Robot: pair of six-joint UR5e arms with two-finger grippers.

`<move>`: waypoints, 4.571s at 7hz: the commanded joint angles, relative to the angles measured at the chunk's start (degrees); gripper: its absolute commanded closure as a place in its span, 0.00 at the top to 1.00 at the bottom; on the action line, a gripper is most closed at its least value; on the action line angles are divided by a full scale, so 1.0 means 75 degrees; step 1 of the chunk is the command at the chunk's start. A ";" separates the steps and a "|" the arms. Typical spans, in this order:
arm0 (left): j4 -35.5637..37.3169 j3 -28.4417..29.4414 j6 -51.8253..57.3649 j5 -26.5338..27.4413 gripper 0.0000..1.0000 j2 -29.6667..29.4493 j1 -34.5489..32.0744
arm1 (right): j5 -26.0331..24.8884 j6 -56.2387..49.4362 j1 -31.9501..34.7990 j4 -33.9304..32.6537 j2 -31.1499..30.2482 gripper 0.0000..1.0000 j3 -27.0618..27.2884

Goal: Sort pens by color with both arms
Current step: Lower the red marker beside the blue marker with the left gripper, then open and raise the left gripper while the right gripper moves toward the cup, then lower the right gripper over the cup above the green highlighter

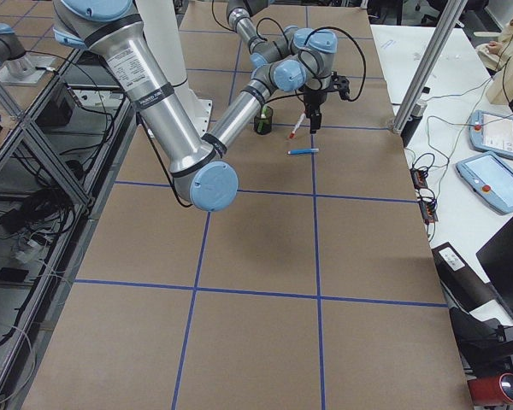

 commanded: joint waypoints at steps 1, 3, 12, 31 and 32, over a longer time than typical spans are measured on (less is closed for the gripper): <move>-0.0040 0.0023 0.0007 -0.0001 0.37 -0.0030 0.0008 | 0.0004 0.0000 -0.0002 0.0000 0.0004 0.99 -0.0009; -0.0028 0.0023 -0.0005 -0.0001 0.41 -0.0077 -0.0003 | 0.0004 0.0000 -0.0002 0.0000 0.0004 0.99 -0.0009; 0.2632 -0.4102 0.2385 -0.1313 0.47 0.2382 -0.0144 | -0.0090 0.0914 -0.0342 0.0304 0.0484 0.99 -0.0723; 0.4355 -0.5730 0.4563 -0.2239 0.46 0.3497 -0.1374 | -0.2129 0.9008 -0.3225 -0.0181 0.2371 0.99 -0.1076; 0.4610 -0.5789 0.5111 -0.2239 0.46 0.3485 -0.1560 | -0.2071 0.9313 -0.3295 -0.1000 0.2383 0.99 -0.0994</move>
